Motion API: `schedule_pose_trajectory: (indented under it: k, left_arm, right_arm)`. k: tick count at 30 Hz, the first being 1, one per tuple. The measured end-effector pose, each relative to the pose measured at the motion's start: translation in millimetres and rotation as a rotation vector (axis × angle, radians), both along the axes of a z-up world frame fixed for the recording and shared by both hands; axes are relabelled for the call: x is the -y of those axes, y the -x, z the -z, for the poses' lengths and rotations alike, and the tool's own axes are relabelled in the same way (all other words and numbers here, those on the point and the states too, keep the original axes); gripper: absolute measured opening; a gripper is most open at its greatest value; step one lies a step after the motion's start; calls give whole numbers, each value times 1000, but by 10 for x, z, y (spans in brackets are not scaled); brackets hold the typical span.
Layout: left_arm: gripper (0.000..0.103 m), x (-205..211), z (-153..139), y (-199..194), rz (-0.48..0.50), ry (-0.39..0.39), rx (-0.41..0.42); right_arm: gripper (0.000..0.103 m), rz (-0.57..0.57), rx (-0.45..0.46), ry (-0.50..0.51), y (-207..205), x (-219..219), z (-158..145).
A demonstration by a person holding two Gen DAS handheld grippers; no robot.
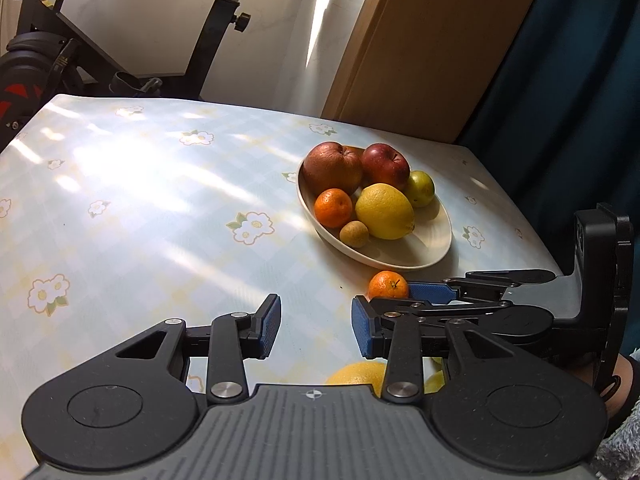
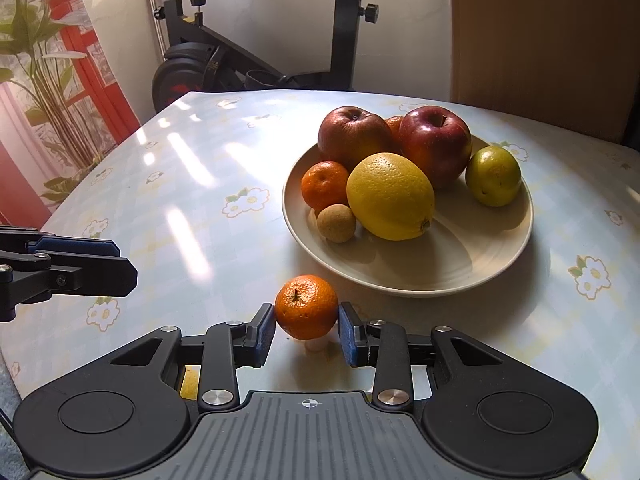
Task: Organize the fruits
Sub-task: 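Grasp the loose tangerine with the right gripper and lift it, then grasp the small brown fruit with the left gripper while the right holds the tangerine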
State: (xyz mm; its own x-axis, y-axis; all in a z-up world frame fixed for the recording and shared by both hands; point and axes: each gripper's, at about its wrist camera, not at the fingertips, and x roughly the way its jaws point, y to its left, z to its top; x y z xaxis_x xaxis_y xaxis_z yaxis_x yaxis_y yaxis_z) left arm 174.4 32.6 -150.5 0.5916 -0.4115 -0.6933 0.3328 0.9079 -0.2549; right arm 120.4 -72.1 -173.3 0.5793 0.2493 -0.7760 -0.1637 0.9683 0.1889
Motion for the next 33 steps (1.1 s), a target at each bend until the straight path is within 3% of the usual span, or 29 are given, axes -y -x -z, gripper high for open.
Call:
schedule_pose_trajectory:
  k: [26,30,33]
  left_arm:
    - [41,-50,68,592,29,10,-15]
    - [40,-21,106,680,47,20,-34]
    - [40,24,196,704,77,41,-95]
  right_arm:
    - [31,-18,128,-20,672,-3,-265]
    - [31,-39,127,-7,731,-8,-260]
    - [31,-74,124,33,725,-21,-250]
